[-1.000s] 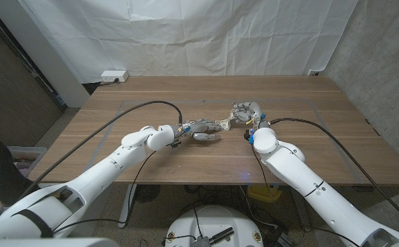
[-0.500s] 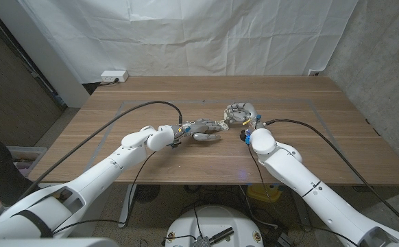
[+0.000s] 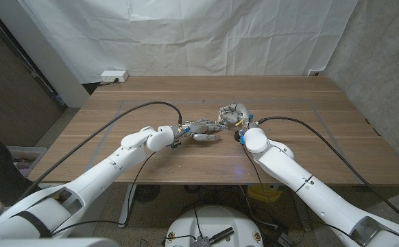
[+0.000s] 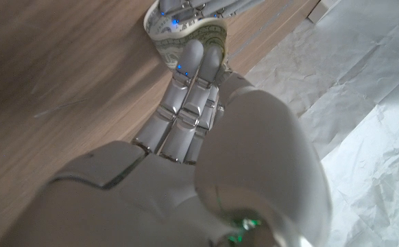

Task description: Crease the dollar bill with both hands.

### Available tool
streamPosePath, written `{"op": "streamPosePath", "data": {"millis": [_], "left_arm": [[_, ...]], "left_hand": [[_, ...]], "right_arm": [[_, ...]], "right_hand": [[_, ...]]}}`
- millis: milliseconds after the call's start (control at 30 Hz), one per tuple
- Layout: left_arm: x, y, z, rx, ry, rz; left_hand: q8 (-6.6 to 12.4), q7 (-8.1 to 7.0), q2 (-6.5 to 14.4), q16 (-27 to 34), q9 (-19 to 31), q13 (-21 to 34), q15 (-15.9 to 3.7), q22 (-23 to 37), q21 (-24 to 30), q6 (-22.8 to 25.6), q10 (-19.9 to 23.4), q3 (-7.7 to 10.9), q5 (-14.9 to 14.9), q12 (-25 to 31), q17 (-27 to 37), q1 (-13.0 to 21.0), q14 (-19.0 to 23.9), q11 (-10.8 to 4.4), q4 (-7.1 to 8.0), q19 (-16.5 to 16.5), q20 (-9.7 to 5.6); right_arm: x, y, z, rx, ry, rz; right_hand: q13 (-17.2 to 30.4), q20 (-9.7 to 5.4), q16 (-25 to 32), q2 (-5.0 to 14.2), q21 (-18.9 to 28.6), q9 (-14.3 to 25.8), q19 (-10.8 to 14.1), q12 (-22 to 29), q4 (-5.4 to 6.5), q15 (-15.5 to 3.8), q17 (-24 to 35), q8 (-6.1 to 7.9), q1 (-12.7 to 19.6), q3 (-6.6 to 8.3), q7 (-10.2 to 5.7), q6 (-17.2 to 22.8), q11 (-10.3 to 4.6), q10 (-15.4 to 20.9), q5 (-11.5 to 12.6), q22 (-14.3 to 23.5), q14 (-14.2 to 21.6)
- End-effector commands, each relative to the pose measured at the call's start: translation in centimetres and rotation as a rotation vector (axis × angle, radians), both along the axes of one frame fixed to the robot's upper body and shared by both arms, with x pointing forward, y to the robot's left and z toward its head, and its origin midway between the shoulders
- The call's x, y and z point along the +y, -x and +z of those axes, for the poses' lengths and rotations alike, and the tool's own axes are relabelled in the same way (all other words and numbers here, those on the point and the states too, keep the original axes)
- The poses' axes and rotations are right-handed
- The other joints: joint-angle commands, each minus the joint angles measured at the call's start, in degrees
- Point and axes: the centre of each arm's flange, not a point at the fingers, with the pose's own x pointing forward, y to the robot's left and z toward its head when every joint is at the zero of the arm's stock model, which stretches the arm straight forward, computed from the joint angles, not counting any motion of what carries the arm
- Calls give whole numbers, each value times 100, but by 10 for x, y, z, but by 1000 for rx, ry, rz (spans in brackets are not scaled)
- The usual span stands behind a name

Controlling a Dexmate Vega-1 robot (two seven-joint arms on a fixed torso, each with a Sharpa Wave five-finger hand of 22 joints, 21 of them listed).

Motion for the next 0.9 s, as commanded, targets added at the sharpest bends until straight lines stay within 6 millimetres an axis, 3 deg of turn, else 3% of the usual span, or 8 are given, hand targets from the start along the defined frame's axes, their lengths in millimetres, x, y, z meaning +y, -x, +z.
{"op": "streamPosePath", "data": {"millis": [33,367,900], "left_arm": [[2,1,1,8,5,2],[0,1,2,9,11,0],[-3,0,2,5,10,-5]], "left_hand": [[50,697,65,35,42,44,-401,19,-1,748,725,-2,43,59,16,-9,30,665,-9,-306,504],[51,695,63,35,42,44,-406,19,-11,749,726,-8,42,60,15,-4,32,661,-14,-305,506],[50,712,64,34,42,44,-406,19,-21,743,724,-16,41,61,16,-3,28,664,-17,-301,501]], "right_arm": [[5,-7,0,-38,142,-101],[0,-1,5,-66,252,-154],[3,0,3,-2,239,-31]], "right_hand": [[25,-723,-26,19,72,18,-38,29,33,-417,6,24,74,13,-11,57,-6,49,0,11,31],[41,-723,-47,20,119,21,-97,37,38,-419,20,21,98,12,-35,68,-43,49,0,4,45],[58,-726,-56,35,198,24,-154,41,44,-420,53,11,134,10,-40,64,-43,47,2,-1,86]]}}
